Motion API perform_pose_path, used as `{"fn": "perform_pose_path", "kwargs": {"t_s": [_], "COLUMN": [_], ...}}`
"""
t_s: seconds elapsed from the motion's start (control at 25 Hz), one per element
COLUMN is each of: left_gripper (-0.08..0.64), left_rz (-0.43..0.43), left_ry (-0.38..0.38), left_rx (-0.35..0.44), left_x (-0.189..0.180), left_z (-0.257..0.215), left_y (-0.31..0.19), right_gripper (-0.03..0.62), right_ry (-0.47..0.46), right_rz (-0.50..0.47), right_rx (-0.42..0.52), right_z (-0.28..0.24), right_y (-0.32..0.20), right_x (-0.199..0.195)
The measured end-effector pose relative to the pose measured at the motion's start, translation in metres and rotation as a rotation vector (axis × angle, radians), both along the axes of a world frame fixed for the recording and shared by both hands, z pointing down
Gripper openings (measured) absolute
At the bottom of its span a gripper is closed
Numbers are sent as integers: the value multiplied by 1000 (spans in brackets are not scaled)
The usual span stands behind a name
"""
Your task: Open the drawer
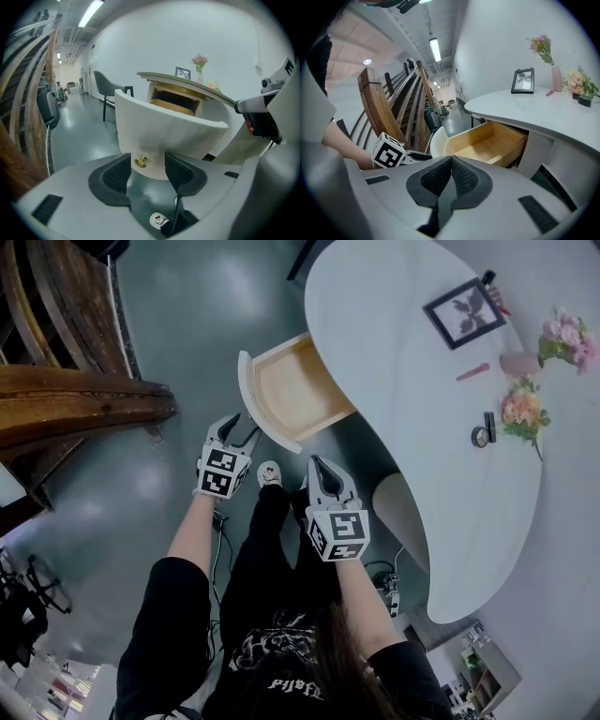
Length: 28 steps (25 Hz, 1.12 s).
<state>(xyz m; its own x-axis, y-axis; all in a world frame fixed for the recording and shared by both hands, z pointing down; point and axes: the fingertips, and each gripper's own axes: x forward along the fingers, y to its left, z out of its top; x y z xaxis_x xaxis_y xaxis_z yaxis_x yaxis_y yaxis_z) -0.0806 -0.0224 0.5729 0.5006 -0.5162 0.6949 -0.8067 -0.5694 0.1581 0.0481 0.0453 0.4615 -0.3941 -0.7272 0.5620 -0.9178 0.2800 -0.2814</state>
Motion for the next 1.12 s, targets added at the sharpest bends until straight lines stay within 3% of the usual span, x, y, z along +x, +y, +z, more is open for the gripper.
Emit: {"fn": "perform_pose_path", "kwargs": {"t_s": [0.2, 0.64, 1.12], "left_gripper": [221, 221, 221], "left_rz": [-91, -141, -208], "left_ry": [39, 121, 245], "left_rx": [-20, -13, 89], "left_x": [-2, 13, 30], "left_z": [-18, -70, -153], "left_y": [9, 48, 60], "right_gripper": [26, 26, 26], "right_ry": [6, 23, -11], "right_rz": [17, -11, 67], "right_rx": [7, 23, 74], "right_z": [-11, -35, -72], "right_y": [-3, -4, -7], "right_x": [7, 8, 18]}}
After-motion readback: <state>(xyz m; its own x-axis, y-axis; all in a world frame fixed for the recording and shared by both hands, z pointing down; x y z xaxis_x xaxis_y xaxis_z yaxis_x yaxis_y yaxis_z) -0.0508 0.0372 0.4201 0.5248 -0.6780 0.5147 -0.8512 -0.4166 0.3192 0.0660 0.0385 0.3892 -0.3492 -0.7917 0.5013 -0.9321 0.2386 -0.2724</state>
